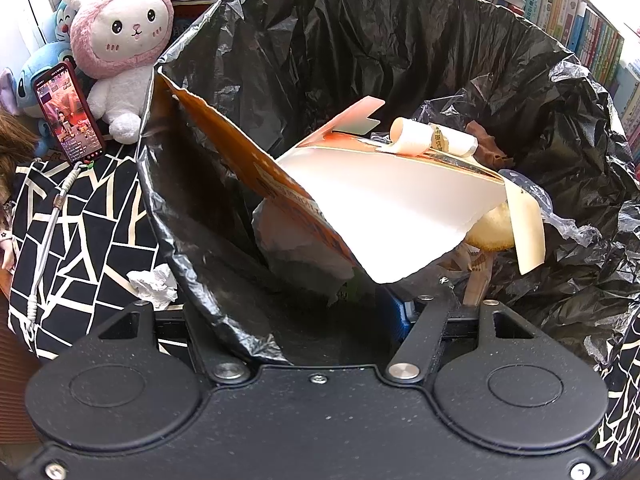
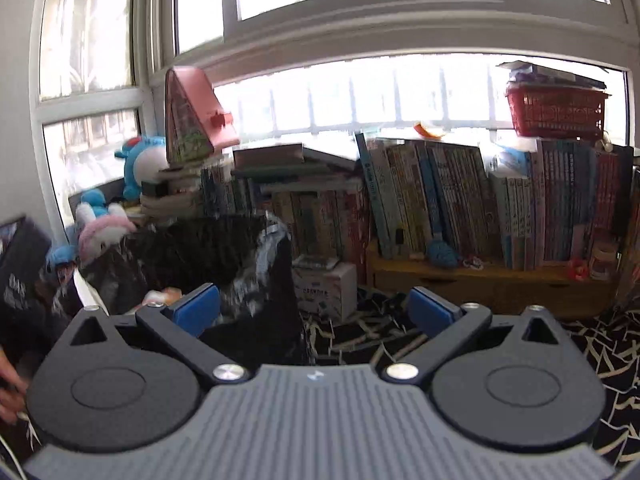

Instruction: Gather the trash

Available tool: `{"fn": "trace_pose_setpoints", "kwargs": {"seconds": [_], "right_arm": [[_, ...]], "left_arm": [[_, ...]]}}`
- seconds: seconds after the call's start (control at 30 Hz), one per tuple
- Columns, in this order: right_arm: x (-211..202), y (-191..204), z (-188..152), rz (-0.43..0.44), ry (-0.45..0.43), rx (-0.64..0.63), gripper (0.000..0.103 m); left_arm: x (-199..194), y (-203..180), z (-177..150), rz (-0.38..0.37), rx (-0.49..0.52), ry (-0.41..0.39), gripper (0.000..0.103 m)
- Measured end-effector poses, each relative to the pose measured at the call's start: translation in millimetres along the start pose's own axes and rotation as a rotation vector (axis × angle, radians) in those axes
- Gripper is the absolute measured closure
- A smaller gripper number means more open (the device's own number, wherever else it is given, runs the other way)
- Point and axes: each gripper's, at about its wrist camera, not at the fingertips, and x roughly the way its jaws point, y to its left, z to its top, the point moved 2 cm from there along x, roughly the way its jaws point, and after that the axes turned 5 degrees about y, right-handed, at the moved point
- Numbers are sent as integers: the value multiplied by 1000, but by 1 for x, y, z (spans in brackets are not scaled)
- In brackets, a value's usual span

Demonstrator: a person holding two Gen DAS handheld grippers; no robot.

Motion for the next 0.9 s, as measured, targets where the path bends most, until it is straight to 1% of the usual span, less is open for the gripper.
{"fn": "trace_pose_setpoints", "kwargs": {"seconds": [0.1,0.2,0.33,0.5,0.6,0.63,0.7,0.77,0.87,0.9], "right_arm": [[3,-2,-17,3,51,21,0],[7,-3,-35,-19,94,34,0],[21,-3,-57,-46,210,-8,0],[38,7,-93,-54,342,-43,0],[47,17,-111,2,403,-68,1],[50,20,-116,20,426,-72,2],[56,26,-127,41,467,-83,9],[63,33,-135,53,500,-103,12],[75,40,-146,73,551,-110,22],[78,42,-150,76,567,-108,24]], "left_arm": [[1,-1,0,6,3,2,40],[1,-1,-2,14,8,3,40],[1,-1,-4,23,14,6,40],[2,0,-6,31,26,11,40],[3,0,-7,34,30,13,40],[3,0,-7,35,31,14,40],[4,0,-7,35,32,15,40],[4,0,-8,34,32,14,39],[4,0,-8,34,32,14,39],[4,0,-8,34,32,13,39]]}}
